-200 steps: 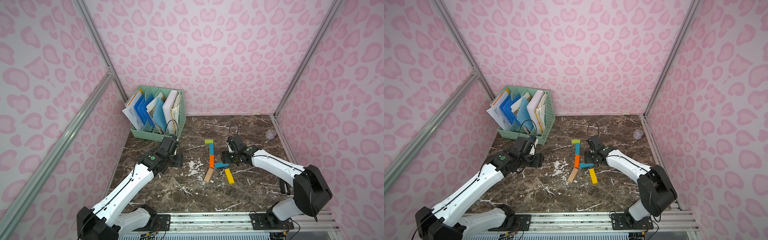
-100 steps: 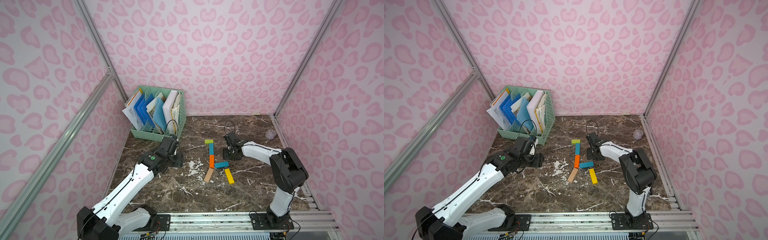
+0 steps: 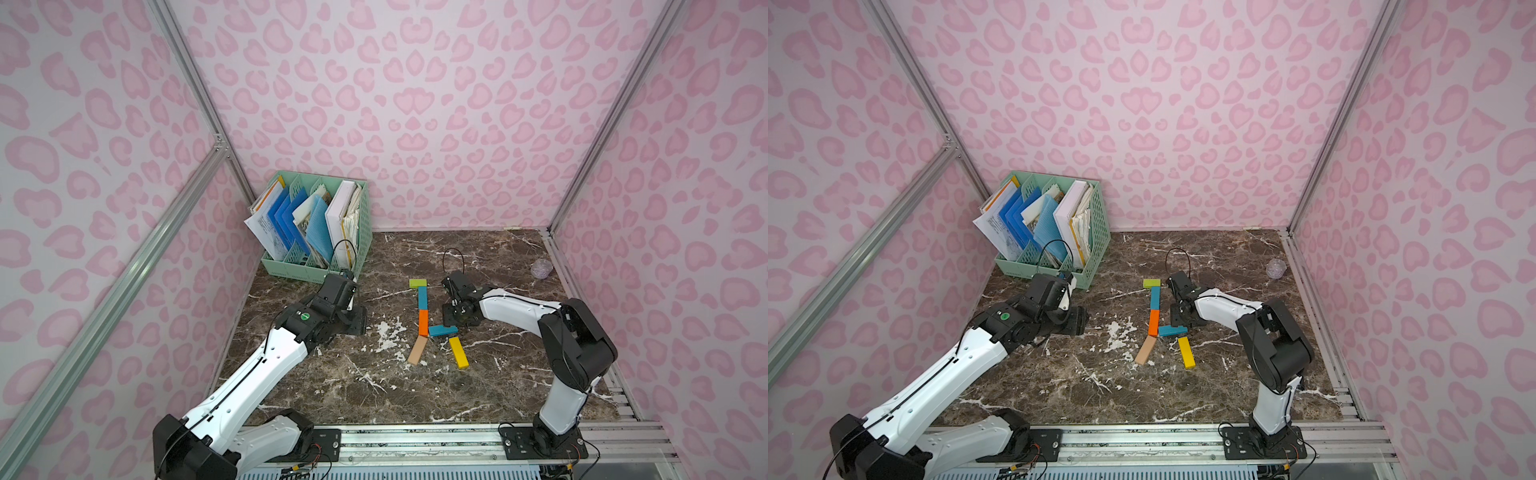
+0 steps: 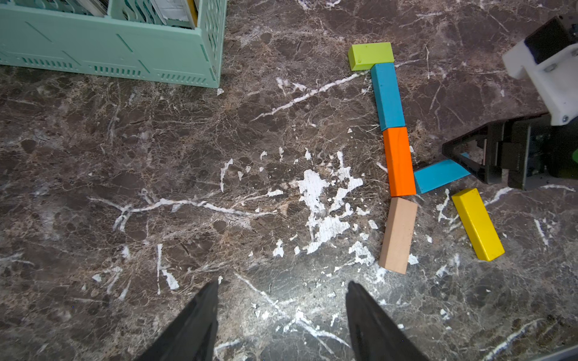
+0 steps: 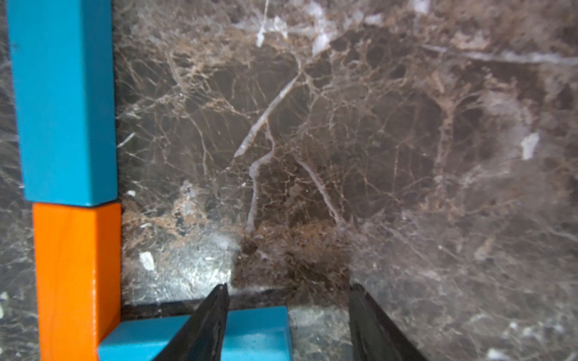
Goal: Assemble a giraffe with building blocks
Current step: Adjust the building block at the center of the board.
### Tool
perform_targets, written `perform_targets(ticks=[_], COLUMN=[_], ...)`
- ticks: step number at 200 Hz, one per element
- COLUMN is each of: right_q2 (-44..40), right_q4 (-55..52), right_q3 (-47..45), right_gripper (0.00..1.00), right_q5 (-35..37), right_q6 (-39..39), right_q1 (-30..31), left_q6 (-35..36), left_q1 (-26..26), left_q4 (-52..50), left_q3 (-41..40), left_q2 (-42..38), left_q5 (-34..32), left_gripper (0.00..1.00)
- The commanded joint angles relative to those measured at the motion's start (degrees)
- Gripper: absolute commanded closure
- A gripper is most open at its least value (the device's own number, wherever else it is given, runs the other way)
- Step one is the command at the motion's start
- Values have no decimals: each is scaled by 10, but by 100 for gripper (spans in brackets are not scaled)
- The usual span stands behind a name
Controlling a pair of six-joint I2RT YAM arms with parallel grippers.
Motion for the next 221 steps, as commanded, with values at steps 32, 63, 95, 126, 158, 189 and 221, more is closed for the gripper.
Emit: perform_targets(ticks=[32, 63, 95, 126, 158, 189, 221], right_q2=[-10, -13, -12, -12, -12, -15, -37], right_q4=[-7, -7, -1, 4, 5, 8, 28], right_q3=[-1, -2, -7, -13, -15, -21, -32], right_gripper=[36, 37, 37, 37, 38, 38, 38], right_q5=[7, 3, -6, -16, -17, -18, -18], right_q6=[13, 15, 19, 26, 32, 42, 57], right_q1=[13, 16, 19, 23, 29, 31, 29], left_q6=[1, 0, 1, 0, 0, 0, 1], left_q1=[1, 1, 0, 1, 0, 1, 1], left_q4=[0, 0, 0, 0, 0, 0, -1], left_q3=[-1, 0, -1, -1, -1, -1, -1], left_q2=[-1, -3, -3, -4, -5, -5, -5], left_q5=[1, 3, 3, 4, 4, 5, 8], left_gripper=[32, 32, 32, 32, 32, 32, 32])
